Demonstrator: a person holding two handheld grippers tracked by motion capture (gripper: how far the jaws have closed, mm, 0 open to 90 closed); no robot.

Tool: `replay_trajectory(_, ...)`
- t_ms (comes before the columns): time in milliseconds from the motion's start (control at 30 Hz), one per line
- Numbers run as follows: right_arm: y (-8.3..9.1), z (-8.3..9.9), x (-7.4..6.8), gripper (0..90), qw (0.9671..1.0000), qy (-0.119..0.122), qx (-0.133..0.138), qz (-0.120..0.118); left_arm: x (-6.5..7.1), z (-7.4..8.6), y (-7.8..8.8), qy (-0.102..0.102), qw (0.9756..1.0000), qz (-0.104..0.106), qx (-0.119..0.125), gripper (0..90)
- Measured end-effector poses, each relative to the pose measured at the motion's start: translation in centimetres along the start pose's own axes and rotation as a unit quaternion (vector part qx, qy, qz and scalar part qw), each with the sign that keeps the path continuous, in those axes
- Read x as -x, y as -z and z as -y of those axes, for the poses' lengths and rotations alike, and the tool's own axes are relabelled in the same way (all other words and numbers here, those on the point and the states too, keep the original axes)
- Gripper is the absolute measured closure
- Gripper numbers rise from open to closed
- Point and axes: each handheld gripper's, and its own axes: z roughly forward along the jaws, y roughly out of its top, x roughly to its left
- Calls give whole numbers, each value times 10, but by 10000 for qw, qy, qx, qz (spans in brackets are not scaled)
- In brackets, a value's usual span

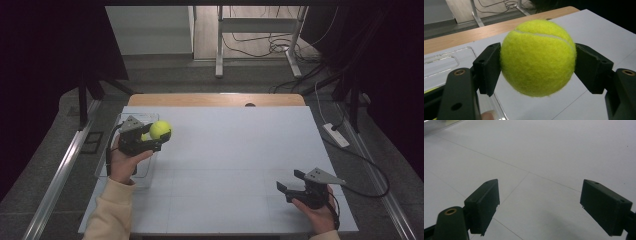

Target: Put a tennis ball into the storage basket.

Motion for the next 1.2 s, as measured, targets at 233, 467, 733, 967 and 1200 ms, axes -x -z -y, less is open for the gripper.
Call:
replay_trajectory(233,-1,0,0,160,10000,-13,-29,28,-6,2,6,57,10000,-45,24,277)
replay_trajectory(467,-1,0,0,160,10000,-8,-31,34,-12,6,14,136,9998,-152,24,277)
replay_trajectory(733,0,0,0,160,10000,-11,-10,29,-17,10,19,209,9996,-208,6,276)
replay_trajectory(967,-1,0,0,160,10000,-15,-12,17,-22,15,22,271,9992,-279,-52,277)
replay_trajectory(1200,-1,0,0,160,10000,-21,-15,9,-31,20,31,399,9985,-388,-24,277)
